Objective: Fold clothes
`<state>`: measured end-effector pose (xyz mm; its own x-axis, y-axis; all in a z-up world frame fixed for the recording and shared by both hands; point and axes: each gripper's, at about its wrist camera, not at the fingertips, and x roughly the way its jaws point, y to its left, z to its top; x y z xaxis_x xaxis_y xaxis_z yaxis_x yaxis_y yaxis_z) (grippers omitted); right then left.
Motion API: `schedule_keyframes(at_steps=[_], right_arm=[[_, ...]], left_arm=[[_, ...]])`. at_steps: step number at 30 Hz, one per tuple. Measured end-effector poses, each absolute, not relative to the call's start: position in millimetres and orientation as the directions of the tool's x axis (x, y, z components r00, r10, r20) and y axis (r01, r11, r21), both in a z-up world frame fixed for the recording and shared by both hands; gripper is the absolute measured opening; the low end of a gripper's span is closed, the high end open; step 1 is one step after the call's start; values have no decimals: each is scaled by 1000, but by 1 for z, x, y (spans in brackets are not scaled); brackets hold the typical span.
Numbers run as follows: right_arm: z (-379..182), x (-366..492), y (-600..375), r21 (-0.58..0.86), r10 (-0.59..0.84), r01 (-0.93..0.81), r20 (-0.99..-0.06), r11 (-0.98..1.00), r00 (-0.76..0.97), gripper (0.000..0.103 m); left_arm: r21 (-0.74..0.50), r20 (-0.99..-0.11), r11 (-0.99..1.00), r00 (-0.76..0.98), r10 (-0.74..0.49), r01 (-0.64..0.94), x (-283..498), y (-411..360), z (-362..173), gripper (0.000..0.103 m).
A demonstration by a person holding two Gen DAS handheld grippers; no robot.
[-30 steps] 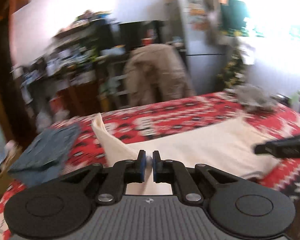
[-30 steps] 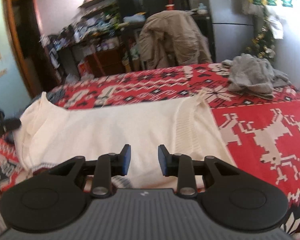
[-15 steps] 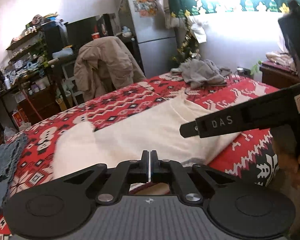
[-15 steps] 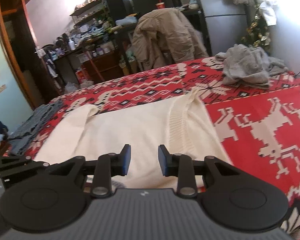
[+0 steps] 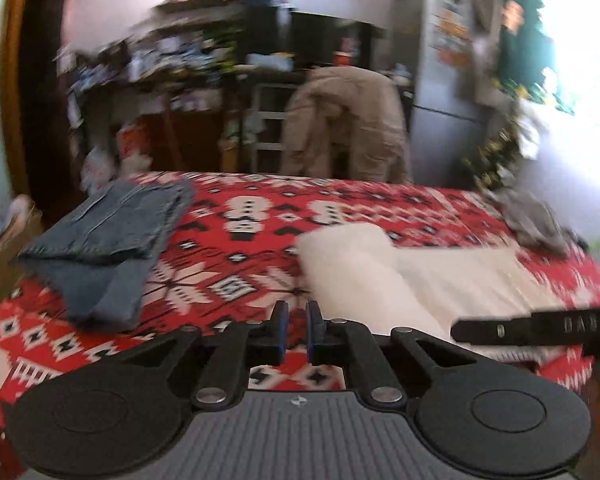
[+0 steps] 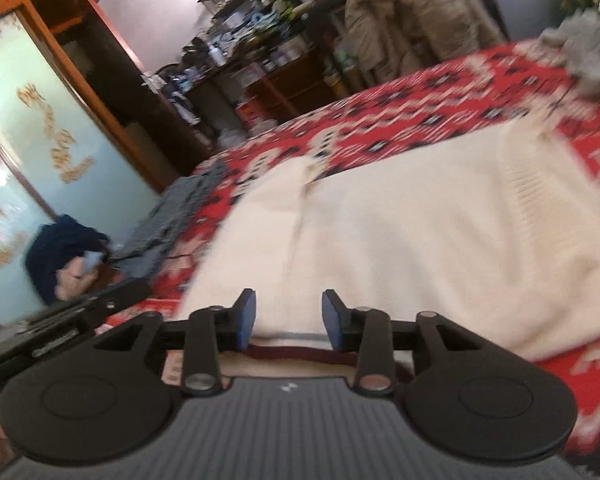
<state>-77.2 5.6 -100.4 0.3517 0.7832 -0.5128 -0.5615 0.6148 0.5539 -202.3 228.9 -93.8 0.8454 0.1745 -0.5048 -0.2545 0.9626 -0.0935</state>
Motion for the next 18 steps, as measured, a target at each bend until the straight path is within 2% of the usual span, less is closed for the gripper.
schedule_keyframes(at_steps=[4,5,6,7,8,9,10,15,18], right_arm=[[-110,-70,26,593,791,-533,-532,604,304,47],[-112,-68,30,600,790,-524,-536,604,297,47],[-115,-67,34,607,790,-516,-541,605,290,46],[-116,-66,35,615,794,-512,-535,600,288,36],[-116,-66,36,609,792,-516,-537,602,290,26],[-116,-66,37,603,789,-520,-540,605,292,12],[-115,-65,38,597,787,-524,-543,608,295,8],[-102,-67,26,621,812,-526,-490,581,317,5],[-96,-68,20,635,822,-524,-464,568,330,5]], left_arm=[[-164,-516,948,843,152,-271,-200,242,-93,7],[-170,-525,954,842,124,-246,-201,241,-93,9],[-175,-533,960,841,95,-220,-201,239,-94,15],[-170,-538,968,840,66,-185,-203,235,-94,19],[-145,-545,977,837,50,-153,-205,228,-96,28],[-120,-554,985,832,36,-123,-207,221,-98,35],[-91,-568,990,822,34,-104,-206,215,-101,37],[39,-640,998,766,56,-40,-198,189,-122,40],[69,-653,996,753,81,-48,-190,186,-130,41]])
